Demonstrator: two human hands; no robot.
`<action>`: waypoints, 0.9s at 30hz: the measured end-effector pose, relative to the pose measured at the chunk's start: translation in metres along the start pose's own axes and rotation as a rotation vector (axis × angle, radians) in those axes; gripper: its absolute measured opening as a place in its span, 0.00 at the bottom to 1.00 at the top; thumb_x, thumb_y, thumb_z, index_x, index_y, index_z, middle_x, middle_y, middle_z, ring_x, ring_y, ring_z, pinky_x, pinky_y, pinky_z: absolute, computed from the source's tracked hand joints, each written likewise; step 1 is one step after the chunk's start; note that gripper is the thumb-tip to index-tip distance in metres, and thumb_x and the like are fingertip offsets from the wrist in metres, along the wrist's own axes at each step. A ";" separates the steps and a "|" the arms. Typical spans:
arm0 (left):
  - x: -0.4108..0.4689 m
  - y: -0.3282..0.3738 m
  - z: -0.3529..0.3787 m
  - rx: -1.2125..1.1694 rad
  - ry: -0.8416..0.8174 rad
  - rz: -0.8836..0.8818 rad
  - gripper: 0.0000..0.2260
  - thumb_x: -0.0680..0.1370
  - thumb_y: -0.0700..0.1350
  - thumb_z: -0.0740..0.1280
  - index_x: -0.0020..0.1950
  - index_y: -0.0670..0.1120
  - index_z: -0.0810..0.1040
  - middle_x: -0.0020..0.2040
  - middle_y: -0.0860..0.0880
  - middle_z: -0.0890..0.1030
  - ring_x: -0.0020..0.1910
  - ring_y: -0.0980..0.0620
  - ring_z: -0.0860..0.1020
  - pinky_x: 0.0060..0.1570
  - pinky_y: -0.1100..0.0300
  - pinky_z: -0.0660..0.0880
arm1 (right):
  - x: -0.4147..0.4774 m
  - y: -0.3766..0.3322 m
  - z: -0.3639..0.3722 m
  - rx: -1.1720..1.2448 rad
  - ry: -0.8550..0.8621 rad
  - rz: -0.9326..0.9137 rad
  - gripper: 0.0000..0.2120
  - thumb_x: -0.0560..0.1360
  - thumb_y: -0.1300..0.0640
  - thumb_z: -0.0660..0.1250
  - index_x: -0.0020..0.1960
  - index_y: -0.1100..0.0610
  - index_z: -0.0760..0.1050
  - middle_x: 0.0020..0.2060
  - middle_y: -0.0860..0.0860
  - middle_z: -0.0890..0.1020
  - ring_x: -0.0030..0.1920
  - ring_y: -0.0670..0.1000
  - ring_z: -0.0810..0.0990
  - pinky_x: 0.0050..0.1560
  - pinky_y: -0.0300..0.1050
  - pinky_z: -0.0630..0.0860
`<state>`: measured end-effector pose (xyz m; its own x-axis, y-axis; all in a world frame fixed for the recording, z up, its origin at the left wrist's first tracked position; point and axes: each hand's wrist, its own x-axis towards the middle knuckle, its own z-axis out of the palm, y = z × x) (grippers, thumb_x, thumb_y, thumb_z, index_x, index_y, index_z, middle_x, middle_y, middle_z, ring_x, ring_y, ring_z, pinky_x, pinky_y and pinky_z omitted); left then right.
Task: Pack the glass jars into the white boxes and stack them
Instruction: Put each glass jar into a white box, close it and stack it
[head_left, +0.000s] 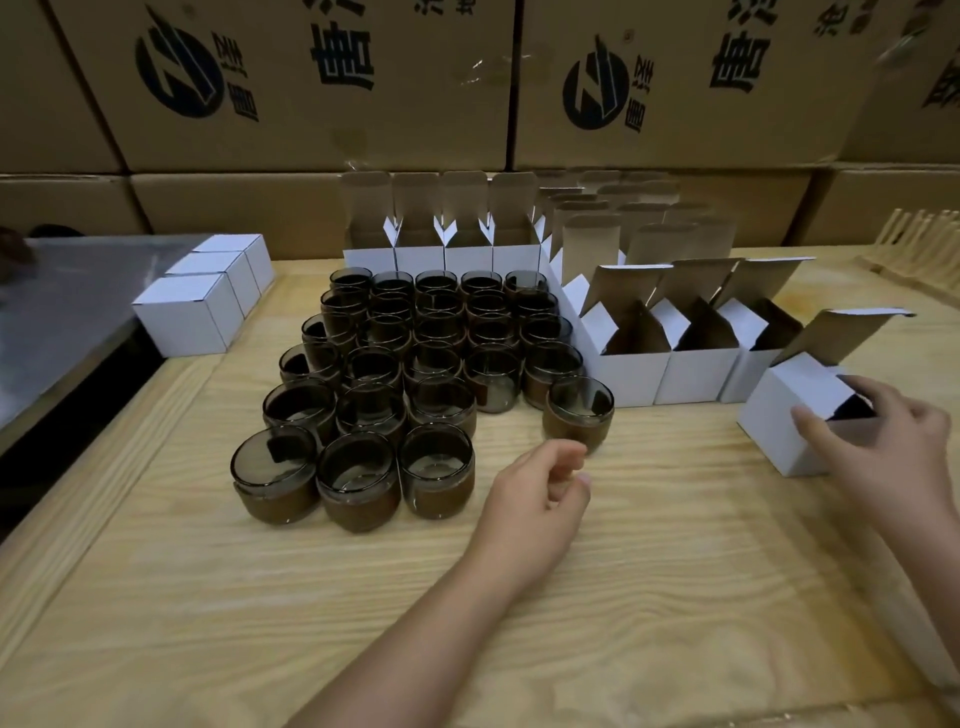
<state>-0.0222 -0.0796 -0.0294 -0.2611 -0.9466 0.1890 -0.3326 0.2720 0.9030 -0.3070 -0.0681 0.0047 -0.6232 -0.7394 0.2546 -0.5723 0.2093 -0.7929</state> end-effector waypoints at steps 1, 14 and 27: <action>0.000 0.001 0.000 -0.014 -0.003 -0.003 0.12 0.79 0.46 0.65 0.62 0.52 0.76 0.55 0.56 0.79 0.49 0.63 0.77 0.55 0.64 0.75 | -0.010 -0.003 -0.002 -0.013 0.000 -0.005 0.24 0.71 0.44 0.71 0.65 0.43 0.69 0.67 0.51 0.61 0.68 0.57 0.65 0.65 0.57 0.67; -0.004 0.008 -0.002 -0.213 -0.064 0.089 0.23 0.70 0.66 0.59 0.65 0.67 0.62 0.60 0.57 0.75 0.55 0.63 0.78 0.53 0.68 0.74 | -0.136 -0.087 0.049 -0.309 -0.247 -0.322 0.32 0.67 0.32 0.60 0.66 0.45 0.62 0.67 0.52 0.61 0.65 0.56 0.63 0.59 0.54 0.69; 0.001 0.005 -0.003 -0.239 0.016 0.039 0.13 0.72 0.59 0.59 0.56 0.69 0.67 0.54 0.55 0.79 0.50 0.64 0.77 0.46 0.70 0.73 | -0.094 -0.069 0.042 0.347 -0.312 -0.306 0.14 0.80 0.62 0.56 0.44 0.45 0.71 0.37 0.44 0.77 0.33 0.48 0.75 0.29 0.47 0.74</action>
<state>-0.0209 -0.0800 -0.0235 -0.2549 -0.9392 0.2300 -0.0982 0.2618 0.9601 -0.1863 -0.0399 0.0122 -0.2391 -0.8988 0.3674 -0.4607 -0.2280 -0.8578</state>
